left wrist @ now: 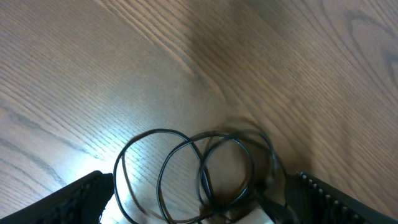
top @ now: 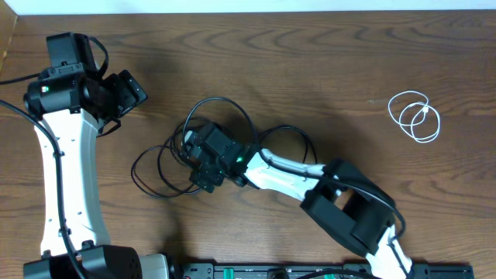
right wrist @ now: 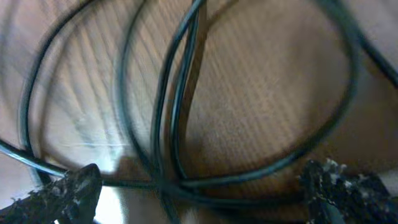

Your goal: Untangle cables

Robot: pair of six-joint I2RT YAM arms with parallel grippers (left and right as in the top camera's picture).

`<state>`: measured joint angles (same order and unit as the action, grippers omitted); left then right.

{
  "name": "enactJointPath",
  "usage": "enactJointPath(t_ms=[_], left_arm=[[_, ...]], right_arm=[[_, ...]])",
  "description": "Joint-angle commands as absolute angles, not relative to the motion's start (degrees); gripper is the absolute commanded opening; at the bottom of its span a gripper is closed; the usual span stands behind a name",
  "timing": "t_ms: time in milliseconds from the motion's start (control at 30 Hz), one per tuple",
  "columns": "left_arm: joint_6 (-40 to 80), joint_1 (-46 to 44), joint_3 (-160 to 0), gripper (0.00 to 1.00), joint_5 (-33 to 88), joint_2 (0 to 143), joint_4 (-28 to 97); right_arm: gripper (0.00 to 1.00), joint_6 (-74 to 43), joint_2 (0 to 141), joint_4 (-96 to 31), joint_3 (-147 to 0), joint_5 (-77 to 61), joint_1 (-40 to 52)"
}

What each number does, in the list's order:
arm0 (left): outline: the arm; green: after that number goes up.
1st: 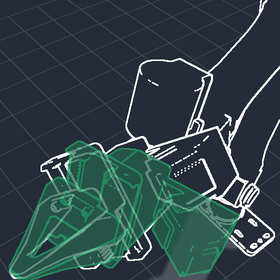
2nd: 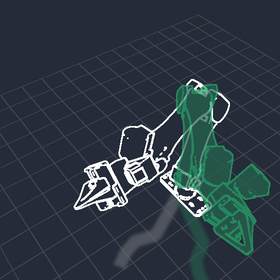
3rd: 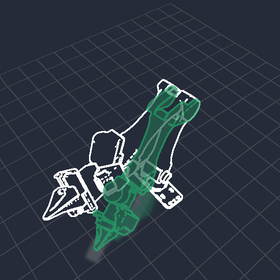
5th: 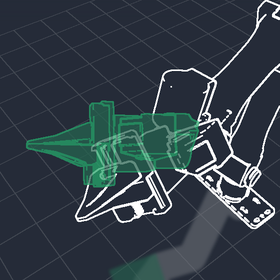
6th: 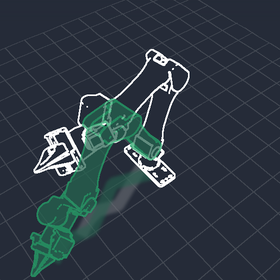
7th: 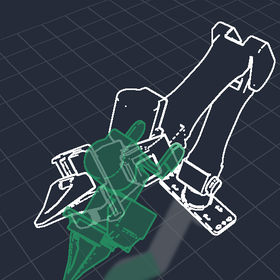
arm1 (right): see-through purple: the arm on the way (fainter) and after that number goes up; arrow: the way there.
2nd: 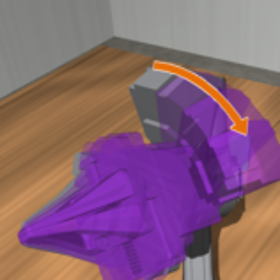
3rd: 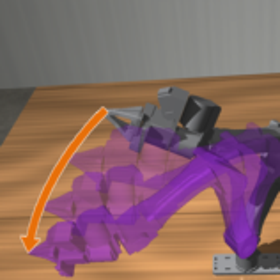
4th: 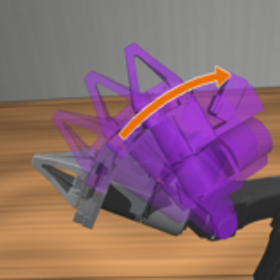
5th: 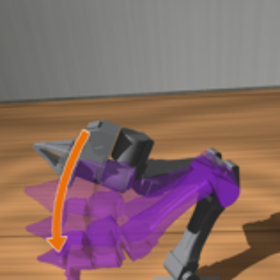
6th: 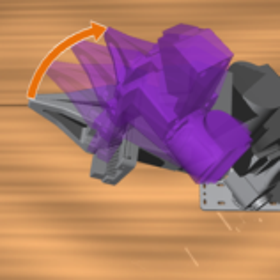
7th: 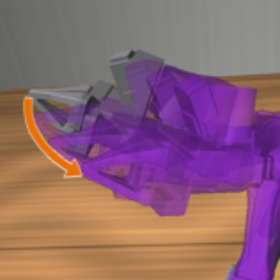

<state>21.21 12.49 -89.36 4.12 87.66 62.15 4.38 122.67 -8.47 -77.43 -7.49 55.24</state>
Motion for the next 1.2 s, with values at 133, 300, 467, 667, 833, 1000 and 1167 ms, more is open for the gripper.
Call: enactJointPath(t_ms=[133, 300, 467, 667, 833, 1000, 1167], left_arm=[[21.8, 12.6, -88.9, 0.93, 3.4, 87.7, 62.3], [21.8, 12.6, -88.9, 0.93, 3.4, 87.7, 62.3], [21.8, 12.6, -88.9, 0.93, 3.4, 87.7, 62.3], [21.7, 12.6, -88.9, 0.93, 3.4, 87.7, 62.3], [21.7, 12.6, -88.9, 0.94, 3.4, 87.7, 62.3], [21.8, 12.6, -88.9, 0.93, 3.4, 87.7, 62.3], [21.8, 12.6, -88.9, 0.94, 3.4, 87.7, 62.3]], right_arm=[[0.73, 4.4, 127.8, -15.7, -77.9, -8.6, 55.2], [0.38, 4.2, 128.3, -25.8, -77.9, -8.6, 55.4], [0.19, 3.7, 128.2, -26.6, -77.9, -8.6, 55.6], [0.49, 2.2, 125.8, -28.2, -78.2, -8.6, 55.6], [0.99, 2.2, 120.7, -29.6, -78.8, -8.6, 55.6], [0.99, 2.2, 117.0, -24.5, -78.8, -8.5, 55.6], [0.99, 2.2, 117.8, -20.1, -78.7, -7.0, 55.5]])
